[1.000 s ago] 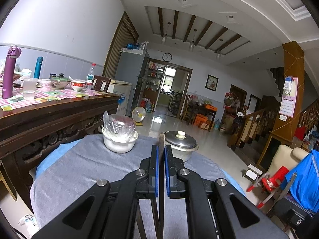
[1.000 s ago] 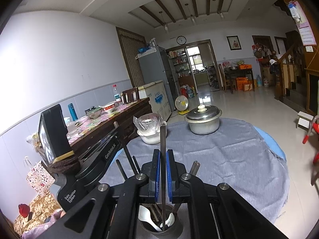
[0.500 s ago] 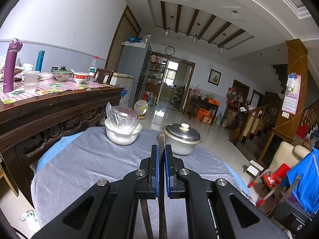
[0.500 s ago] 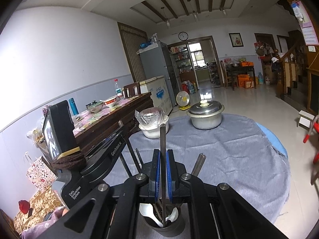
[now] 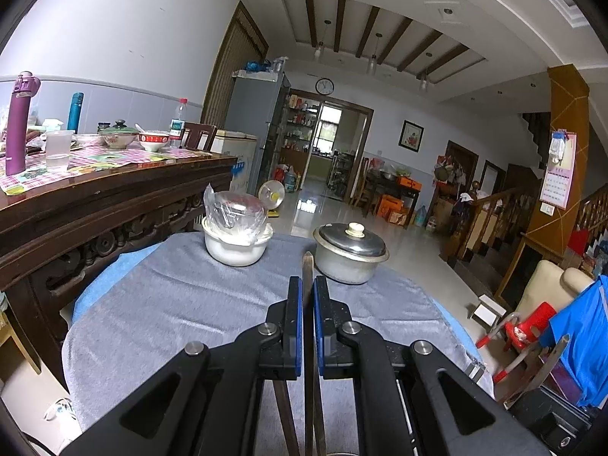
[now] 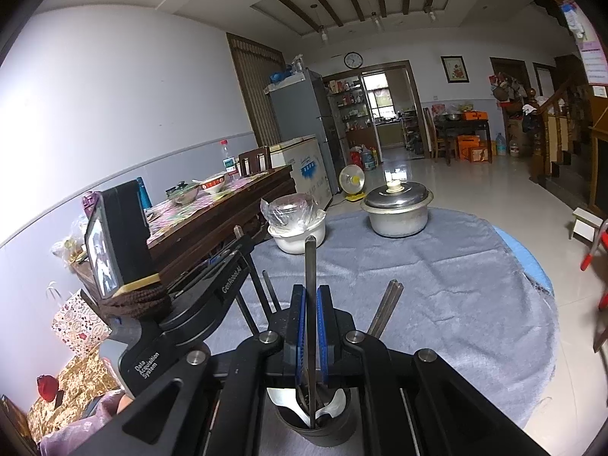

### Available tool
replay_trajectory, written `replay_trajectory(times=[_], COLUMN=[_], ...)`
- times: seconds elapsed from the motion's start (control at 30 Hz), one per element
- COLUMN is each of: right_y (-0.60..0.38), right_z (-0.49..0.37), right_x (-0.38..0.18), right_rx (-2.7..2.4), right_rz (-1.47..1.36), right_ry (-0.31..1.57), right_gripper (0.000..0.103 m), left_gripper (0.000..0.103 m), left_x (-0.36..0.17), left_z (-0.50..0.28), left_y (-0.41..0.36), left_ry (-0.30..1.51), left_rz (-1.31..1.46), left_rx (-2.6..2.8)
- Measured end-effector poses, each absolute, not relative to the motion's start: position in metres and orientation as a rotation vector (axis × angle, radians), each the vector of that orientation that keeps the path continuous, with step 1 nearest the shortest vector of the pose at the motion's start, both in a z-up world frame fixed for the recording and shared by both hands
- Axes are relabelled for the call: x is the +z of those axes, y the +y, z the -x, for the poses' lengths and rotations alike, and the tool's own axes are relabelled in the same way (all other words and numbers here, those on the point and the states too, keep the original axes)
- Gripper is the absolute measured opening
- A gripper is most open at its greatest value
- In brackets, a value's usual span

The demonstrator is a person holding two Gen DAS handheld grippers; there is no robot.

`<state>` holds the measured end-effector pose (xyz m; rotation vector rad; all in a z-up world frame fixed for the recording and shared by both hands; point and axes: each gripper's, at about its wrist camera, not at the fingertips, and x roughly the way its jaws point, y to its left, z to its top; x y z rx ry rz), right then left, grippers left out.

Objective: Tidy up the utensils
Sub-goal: 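Lower both chopsticks into the grey holder with both tools, then open both tools to release the chopsticks into the holder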

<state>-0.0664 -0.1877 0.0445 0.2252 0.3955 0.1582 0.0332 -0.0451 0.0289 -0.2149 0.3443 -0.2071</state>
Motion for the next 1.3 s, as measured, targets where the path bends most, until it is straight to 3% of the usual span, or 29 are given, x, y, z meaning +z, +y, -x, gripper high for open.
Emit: replay_trajectory(times=[0.73,0.87,1.0,1.3], right_y=[-0.176,-0.175,-0.178,-0.193], right_z=[0.057,0.055,0.055,0.063], right_x=[0.035,0.03,0.029,0.037], right_rx=[0.207,0.218,0.219,0.192], right_rz=[-0.204,-0.211,-0.221,-0.253], right_ry=[0.441,0.47,0.484,0.459], right_gripper=[0.007,0.007,0.007,0.008], left_gripper=[0.006,0.02,0.025,0.058], left_x=[0.023,0.023,0.024,0.034], left_z=[-0.034,-0.03,-0.027,-0.014], left_y=[-0.032,-0.031,-0.029,-0.023], left_ry=[0.4,0.402,0.41,0.383], left_rz=[0.227,0.214,0.218,0.211], left_rx=[-0.266,-0.276,-0.283,-0.282])
